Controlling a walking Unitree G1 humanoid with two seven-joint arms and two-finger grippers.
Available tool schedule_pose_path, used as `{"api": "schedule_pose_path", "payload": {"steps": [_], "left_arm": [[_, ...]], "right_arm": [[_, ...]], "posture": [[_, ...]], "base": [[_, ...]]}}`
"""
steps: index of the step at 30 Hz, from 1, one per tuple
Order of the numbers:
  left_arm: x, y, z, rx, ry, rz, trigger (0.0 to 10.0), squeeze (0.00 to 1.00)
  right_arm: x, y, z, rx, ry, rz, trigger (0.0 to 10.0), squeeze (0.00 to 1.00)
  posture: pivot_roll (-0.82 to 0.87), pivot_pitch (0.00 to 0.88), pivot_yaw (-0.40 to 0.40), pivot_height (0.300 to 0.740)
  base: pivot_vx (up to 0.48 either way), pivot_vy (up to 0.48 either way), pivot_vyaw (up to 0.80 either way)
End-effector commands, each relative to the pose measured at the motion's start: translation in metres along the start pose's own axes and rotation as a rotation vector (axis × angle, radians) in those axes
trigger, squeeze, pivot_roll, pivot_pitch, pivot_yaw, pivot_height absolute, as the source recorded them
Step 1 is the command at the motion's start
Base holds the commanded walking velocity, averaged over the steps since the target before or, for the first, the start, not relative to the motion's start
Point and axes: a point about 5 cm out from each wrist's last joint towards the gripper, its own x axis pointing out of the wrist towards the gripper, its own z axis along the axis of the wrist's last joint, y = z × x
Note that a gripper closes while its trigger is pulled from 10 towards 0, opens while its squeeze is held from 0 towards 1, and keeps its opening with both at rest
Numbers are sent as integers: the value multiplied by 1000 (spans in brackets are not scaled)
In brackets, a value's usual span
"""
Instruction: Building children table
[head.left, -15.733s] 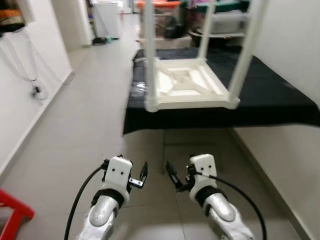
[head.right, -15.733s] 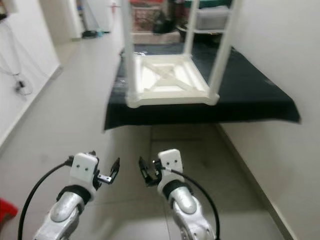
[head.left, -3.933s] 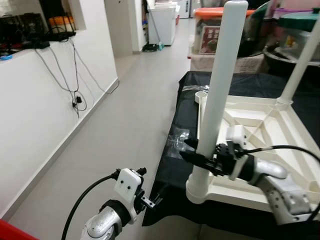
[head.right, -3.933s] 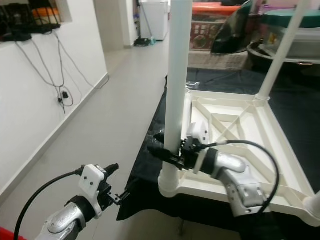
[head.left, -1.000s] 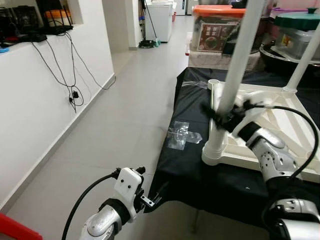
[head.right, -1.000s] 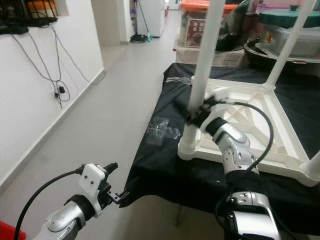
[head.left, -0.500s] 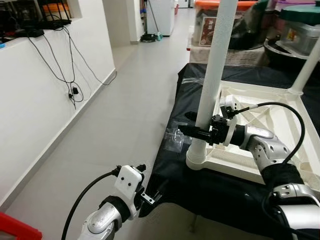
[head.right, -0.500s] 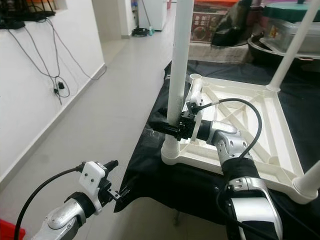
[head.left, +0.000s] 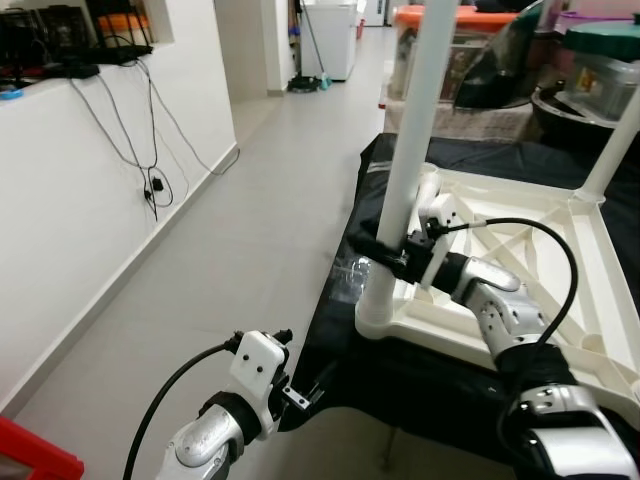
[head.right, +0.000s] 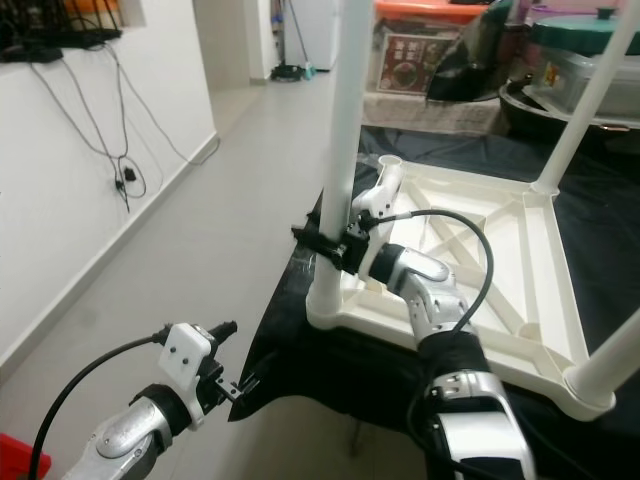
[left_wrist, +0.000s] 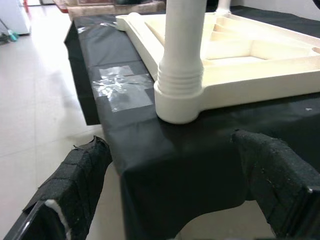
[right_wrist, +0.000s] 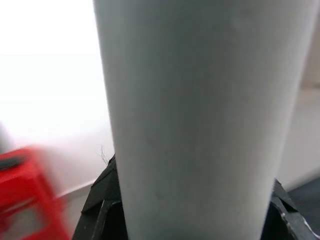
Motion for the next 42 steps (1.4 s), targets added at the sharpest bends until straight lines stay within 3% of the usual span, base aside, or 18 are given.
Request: {"api": "schedule_pose_path", "payload": {"steps": [1, 2, 3, 6, 7, 8, 9, 11, 21, 22, 23, 27, 28, 32, 33, 35, 38, 42], "left_arm": [[-1, 0, -7, -11, 24, 2, 10000, 0], [-1, 0, -7, -11, 24, 2, 10000, 0], [-1, 0, -7, -13, 26, -1, 10000, 0], [-1, 0, -7, -13, 26, -1, 10000, 0], [0, 0, -7, -14, 27, -3, 10000, 0], [0, 0, -7, -14, 27, -3, 10000, 0], [0, 0, -7, -15, 27, -3, 10000, 0], [0, -1, -7, -16, 27, -1, 10000, 0], [0, -3, -6, -15, 26, -6, 10000, 0], [0, -4, -6, -14, 25, -8, 10000, 0], [0, -5, -6, -14, 24, -9, 10000, 0], [0, -5, -6, -16, 24, -9, 10000, 0], [0, -5, -7, -19, 26, -12, 10000, 0], [1, -5, -8, -21, 30, -17, 10000, 0], [1, -5, -8, -20, 31, -16, 10000, 0], [1, -5, -8, -20, 31, -15, 10000, 0], [1, -5, -9, -22, 31, -12, 10000, 0], [2, -4, -9, -22, 31, -12, 10000, 0]], "right_arm": [[-13, -15, -9, 34, -16, -288, 0, 0], [-13, -15, -9, 34, -16, -288, 0, 0], [-23, -19, -15, -4, 9, -535, 0, 0], [-23, -19, -15, -4, 9, -535, 0, 0], [-38, -21, -21, -36, 28, -793, 0, 0], [-38, -21, -21, -36, 28, -793, 0, 0], [-49, -11, -24, -41, 25, -992, 0, 0], [-56, -2, -26, -23, 17, -1130, 0, 0], [-42, 17, -28, 84, -29, -1257, 0, 0], [-39, 19, -28, 97, -33, -1247, 1294, 0], [-35, 21, -27, 97, -35, -1224, 10000, 0], [-30, 23, -26, 99, -49, -1168, 10000, 0], [-23, 28, -24, 68, -71, -1070, 10000, 1000], [-19, 31, -25, 55, -96, -943, 10000, 1000], [-17, 29, -22, 56, -122, -842, 10000, 0], [-17, 27, -20, 60, -140, -782, 10000, 0], [-16, 26, -18, 117, -122, -412, 10000, 0], [-21, 10, -11, 77, -83, -277, 10000, 0]], "posture": [[88, 0, 7, 740], [88, 0, 7, 740], [85, 1, 7, 740], [85, 1, 7, 740], [86, 5, 3, 740], [86, 5, 3, 740], [88, 9, 0, 740], [91, 12, 0, 740], [79, 22, -8, 740], [71, 24, -9, 740], [62, 27, -2, 740], [56, 23, 3, 740], [53, 21, 6, 740], [55, 17, 6, 740], [54, 12, 4, 740], [54, 11, 4, 740], [51, 4, 3, 740], [54, 0, 1, 740]], "base": [[0, 0, 0], [0, 0, 0], [0, 0, 0], [0, 0, 0], [0, 0, 0], [0, 0, 0], [0, 0, 0], [0, 0, 0], [0, 0, 0], [0, 0, 0], [0, 0, 0], [0, 0, 0], [0, 0, 0], [0, 0, 0], [0, 0, 0], [0, 0, 0], [0, 0, 0], [0, 0, 0]]}}
